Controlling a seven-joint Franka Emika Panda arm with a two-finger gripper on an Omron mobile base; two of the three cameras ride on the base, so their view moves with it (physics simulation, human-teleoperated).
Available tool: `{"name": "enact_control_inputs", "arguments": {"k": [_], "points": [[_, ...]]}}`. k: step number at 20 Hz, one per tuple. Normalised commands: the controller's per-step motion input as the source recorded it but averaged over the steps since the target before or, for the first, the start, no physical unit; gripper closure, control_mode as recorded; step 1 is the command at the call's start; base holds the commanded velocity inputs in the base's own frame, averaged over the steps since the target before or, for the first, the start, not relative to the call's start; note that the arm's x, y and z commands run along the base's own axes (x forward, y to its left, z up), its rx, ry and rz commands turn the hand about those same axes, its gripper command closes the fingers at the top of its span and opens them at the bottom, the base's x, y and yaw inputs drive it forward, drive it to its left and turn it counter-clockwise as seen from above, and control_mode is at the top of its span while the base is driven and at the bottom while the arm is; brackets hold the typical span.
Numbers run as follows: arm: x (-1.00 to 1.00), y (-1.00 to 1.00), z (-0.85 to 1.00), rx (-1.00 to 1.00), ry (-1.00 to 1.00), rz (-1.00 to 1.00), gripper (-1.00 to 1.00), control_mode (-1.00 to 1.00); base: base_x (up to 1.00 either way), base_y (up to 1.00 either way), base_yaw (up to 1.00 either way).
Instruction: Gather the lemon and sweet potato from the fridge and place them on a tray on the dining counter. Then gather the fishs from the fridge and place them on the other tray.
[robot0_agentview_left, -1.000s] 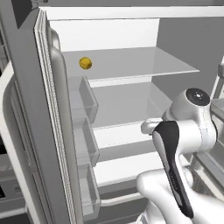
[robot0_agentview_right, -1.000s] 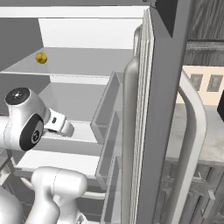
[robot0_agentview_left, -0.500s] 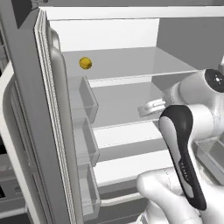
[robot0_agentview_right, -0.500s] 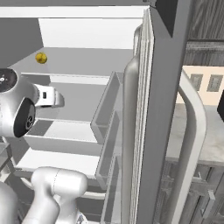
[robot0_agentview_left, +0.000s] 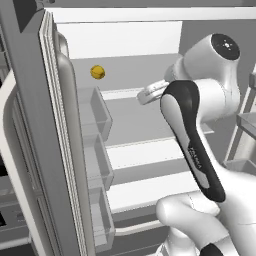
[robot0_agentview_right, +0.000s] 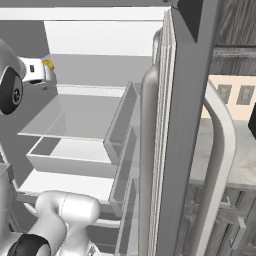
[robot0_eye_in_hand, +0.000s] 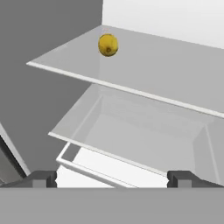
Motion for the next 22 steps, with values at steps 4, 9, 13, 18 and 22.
{"name": "enact_control_inputs", "arguments": {"k": [4, 9, 13, 18, 22], "points": [[0.52, 0.53, 0.12, 0.00, -0.08, 0.01, -1.00, -1.00, 0.00, 0.00, 0.00], [0.47, 0.46, 0.02, 0.00, -0.04, 0.00, -1.00, -1.00, 0.00, 0.00, 0.00], [0.43, 0.23, 0.00, 0.00, -0.03, 0.01, -1.00, -1.00, 0.00, 0.00, 0.00], [0.55, 0.20, -0.03, 0.00, 0.00, 0.02, -1.00, -1.00, 0.00, 0.00, 0.00], [0.53, 0.21, -0.18, 0.00, 0.00, 0.01, -1.00, -1.00, 0.00, 0.00, 0.00]]}}
